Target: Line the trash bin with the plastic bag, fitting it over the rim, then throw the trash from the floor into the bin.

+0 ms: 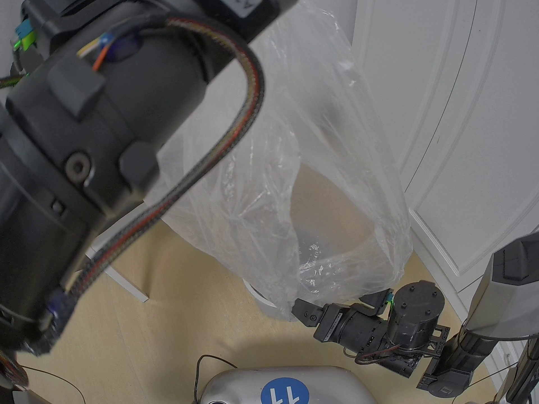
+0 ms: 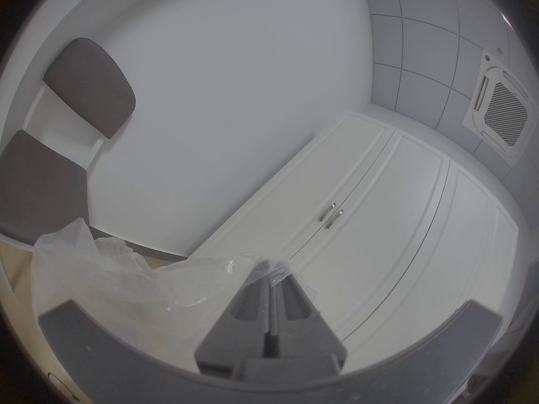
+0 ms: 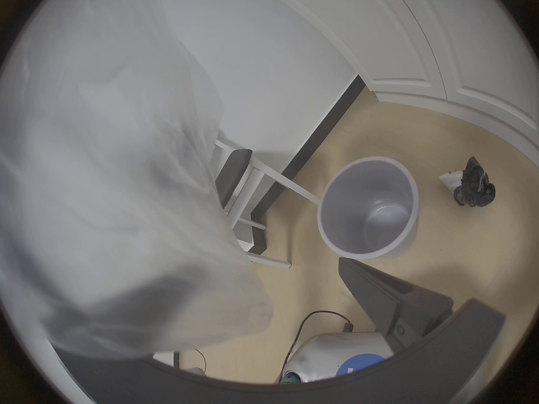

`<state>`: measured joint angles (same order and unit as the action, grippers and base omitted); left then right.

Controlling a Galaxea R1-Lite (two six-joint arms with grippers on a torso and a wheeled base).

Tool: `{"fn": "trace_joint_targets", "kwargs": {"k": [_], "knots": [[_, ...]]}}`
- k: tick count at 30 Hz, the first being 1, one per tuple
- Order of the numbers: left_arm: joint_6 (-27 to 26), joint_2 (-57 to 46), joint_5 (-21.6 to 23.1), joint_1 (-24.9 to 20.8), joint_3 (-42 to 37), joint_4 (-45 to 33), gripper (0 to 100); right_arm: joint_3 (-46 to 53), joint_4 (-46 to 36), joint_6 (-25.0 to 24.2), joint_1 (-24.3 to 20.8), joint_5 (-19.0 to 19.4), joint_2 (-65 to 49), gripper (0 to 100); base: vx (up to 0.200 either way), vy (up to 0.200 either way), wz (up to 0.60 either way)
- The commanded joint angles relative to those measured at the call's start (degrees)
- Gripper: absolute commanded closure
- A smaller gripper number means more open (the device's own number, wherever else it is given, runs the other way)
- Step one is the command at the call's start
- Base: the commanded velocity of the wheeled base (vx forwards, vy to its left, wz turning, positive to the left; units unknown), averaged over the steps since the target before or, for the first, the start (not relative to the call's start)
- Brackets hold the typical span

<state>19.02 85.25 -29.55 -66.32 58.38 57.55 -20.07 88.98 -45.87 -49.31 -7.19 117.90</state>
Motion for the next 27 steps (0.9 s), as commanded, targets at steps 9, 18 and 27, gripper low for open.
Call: {"fn": "trace_joint_targets", "kwargs": {"k": [9,18,27], "knots": [[0.0,-1.0,0.0,0.1,0.0,0.0,100,-0.5,1.0,0.0,0.5,0.0,2.3,0,0.0,0.0,0.0],[-0.8,-1.0,-0.1,0.0,-0.5,0.1,100,-1.6,1.0,0.0,0.7,-0.4,-0.2,0,0.0,0.0,0.0],[-0.8,-1.0,-0.1,0.0,-0.5,0.1,100,-1.6,1.0,0.9,0.8,-1.4,-1.6,0,0.0,0.0,0.0]]}}
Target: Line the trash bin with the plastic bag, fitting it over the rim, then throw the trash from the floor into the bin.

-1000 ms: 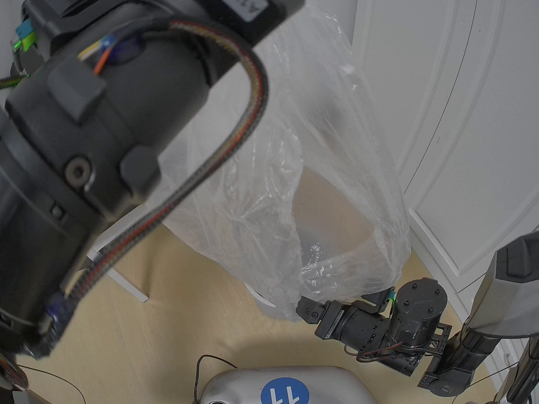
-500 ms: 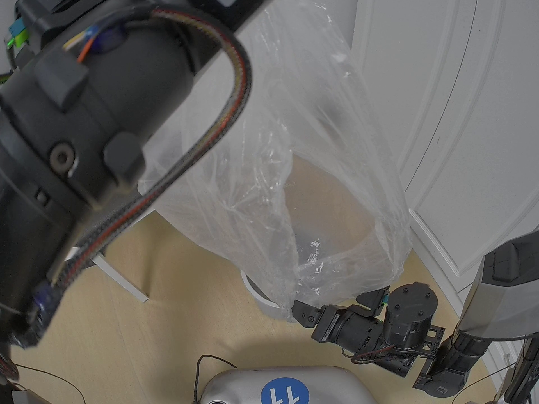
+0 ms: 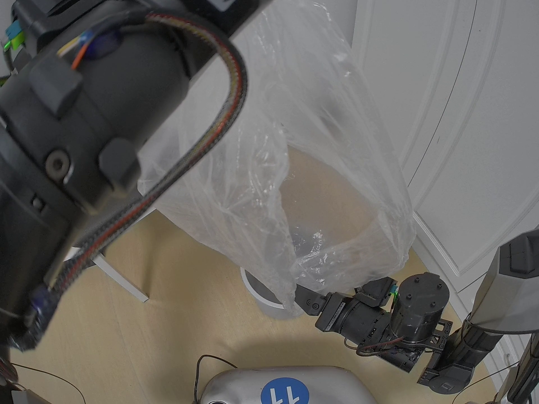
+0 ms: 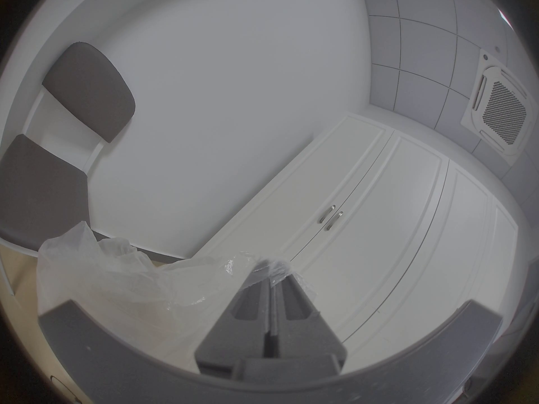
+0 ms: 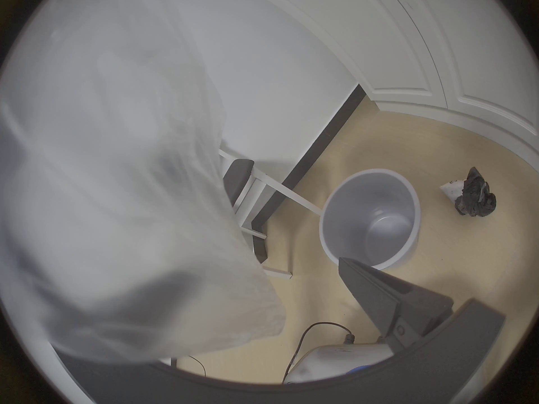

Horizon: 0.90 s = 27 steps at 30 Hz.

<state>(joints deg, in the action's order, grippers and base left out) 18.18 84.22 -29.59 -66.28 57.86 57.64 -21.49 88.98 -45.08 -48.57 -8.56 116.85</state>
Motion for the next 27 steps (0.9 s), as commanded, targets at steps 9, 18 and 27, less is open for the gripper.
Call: {"fn": "trace_joint_targets", "kwargs": {"k": [9,18,27], "knots": [[-0.2,-0.6,-0.1,-0.5,-0.1,0.0,100,-1.2,1.0,-0.1,0.6,-0.4,2.7,0,0.0,0.0,0.0],[-0.2,-0.8,0.0,-0.7,-0.5,0.0,100,-1.5,1.0,-0.1,0.8,-0.4,2.5,0,0.0,0.0,0.0],[-1.3,-0.7,0.0,-1.0,-1.1,1.5,100,-2.4,1.0,0.0,0.9,-0.5,2.2,0,0.0,0.0,0.0]]}}
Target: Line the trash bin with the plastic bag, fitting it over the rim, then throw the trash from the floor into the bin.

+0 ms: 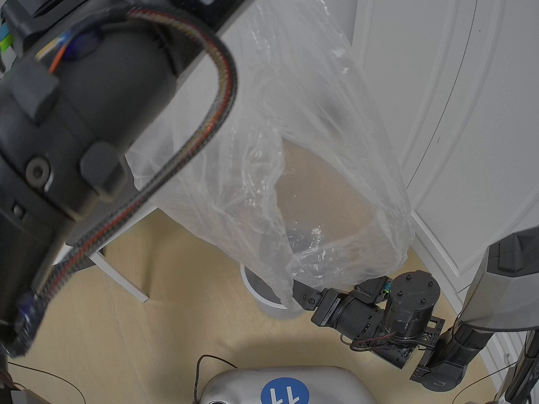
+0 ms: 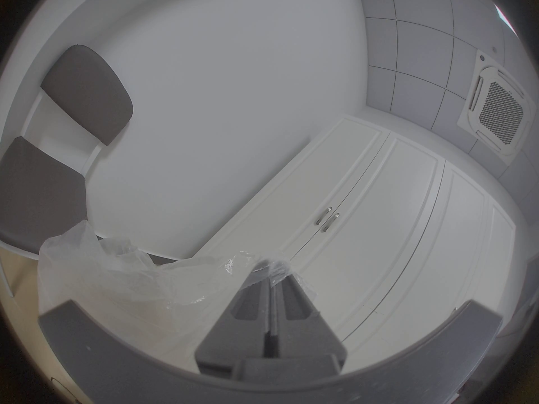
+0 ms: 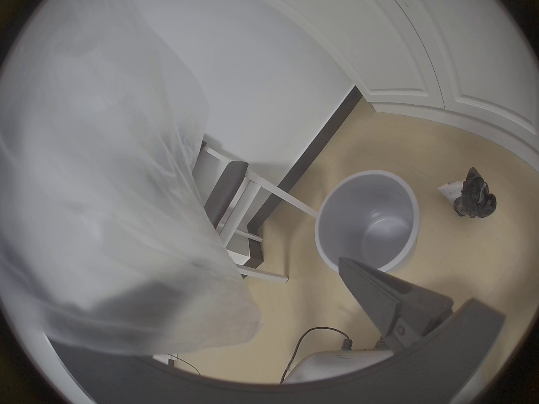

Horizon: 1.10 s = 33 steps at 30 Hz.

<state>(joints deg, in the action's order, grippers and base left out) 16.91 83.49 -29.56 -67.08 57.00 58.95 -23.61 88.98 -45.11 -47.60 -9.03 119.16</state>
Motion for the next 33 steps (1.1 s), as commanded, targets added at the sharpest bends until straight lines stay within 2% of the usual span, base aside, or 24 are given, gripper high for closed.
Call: {"fn": "trace_joint_targets", "kwargs": {"k": [1,7,22,23,33], "knots": [[0.0,0.0,-0.1,-0.3,-0.2,0.3,100,-0.4,1.0,0.0,0.0,0.0,0.0,0,0.0,0.0,0.0],[-0.1,-0.1,-0.1,-0.6,-0.4,0.3,100,-1.7,1.0,0.1,0.6,-1.9,-0.2,0,0.0,0.0,0.0],[-0.1,0.0,-0.1,-1.0,-0.4,0.3,100,-1.8,1.0,0.1,0.2,-2.1,0.1,0,0.0,0.0,0.0],[-0.1,0.0,-0.1,-1.0,-0.4,0.3,100,-1.8,1.0,0.1,0.2,-2.1,0.0,100,0.0,0.0,0.0],[0.1,0.6,0.1,-1.0,-0.9,0.3,100,-1.7,1.0,1.0,0.3,-2.7,-1.7,100,0.0,0.0,0.0]]}}
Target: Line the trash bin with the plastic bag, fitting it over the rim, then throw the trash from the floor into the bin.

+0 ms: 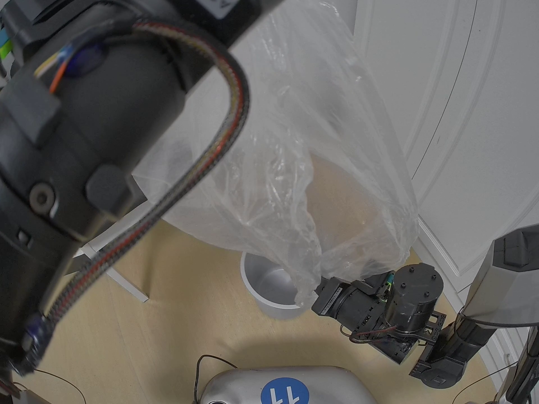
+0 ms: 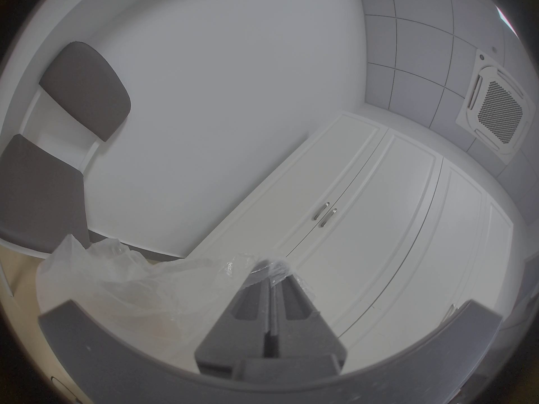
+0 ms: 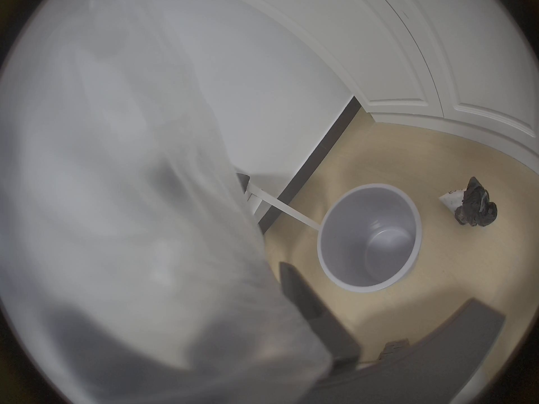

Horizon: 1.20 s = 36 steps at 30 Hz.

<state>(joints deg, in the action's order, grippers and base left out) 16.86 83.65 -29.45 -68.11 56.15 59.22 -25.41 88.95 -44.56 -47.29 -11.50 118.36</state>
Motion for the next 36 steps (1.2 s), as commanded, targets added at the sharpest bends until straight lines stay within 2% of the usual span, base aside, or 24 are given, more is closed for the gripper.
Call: {"fn": "trace_joint_targets", "kwargs": {"k": [1,11,13,17,23,25,27,32,36], "knots": [[0.1,0.5,0.0,0.1,-0.1,0.0,100,0.1,1.0,0.9,0.0,-0.4,-1.0,100,0.0,0.0,0.0],[-0.1,0.6,0.4,1.2,-1.7,-0.9,100,0.1,1.0,6.6,0.3,-2.0,-3.4,100,0.0,0.0,0.0],[-1.4,0.8,0.3,2.6,-2.1,-1.6,100,0.4,1.0,9.3,0.4,-2.5,-4.9,100,0.0,0.0,0.0],[-3.3,1.7,0.4,6.0,-3.3,-3.6,100,3.8,1.0,19.2,-0.1,-3.1,-9.4,100,0.0,0.0,0.0],[-4.5,1.7,0.4,7.1,-5.3,-7.9,100,8.4,1.0,26.5,1.7,-2.7,-12.5,100,0.0,0.0,0.0],[-5.2,2.0,0.3,7.5,-6.4,-8.2,100,11.2,1.0,32.4,2.8,-2.7,-12.9,100,0.0,0.0,0.0],[-6.9,2.4,0.4,8.4,-7.5,-8.1,100,13.2,1.0,35.7,3.3,-2.7,-13.4,100,0.0,0.0,0.0],[-12.0,3.8,0.5,11.2,-11.8,-8.1,100,17.1,1.0,39.3,3.3,-2.4,-14.4,100,0.0,0.0,0.0],[-14.1,4.3,0.6,12.1,-13.8,-8.2,100,18.5,1.0,40.5,3.3,-2.0,-14.5,100,0.0,0.0,0.0]]}}
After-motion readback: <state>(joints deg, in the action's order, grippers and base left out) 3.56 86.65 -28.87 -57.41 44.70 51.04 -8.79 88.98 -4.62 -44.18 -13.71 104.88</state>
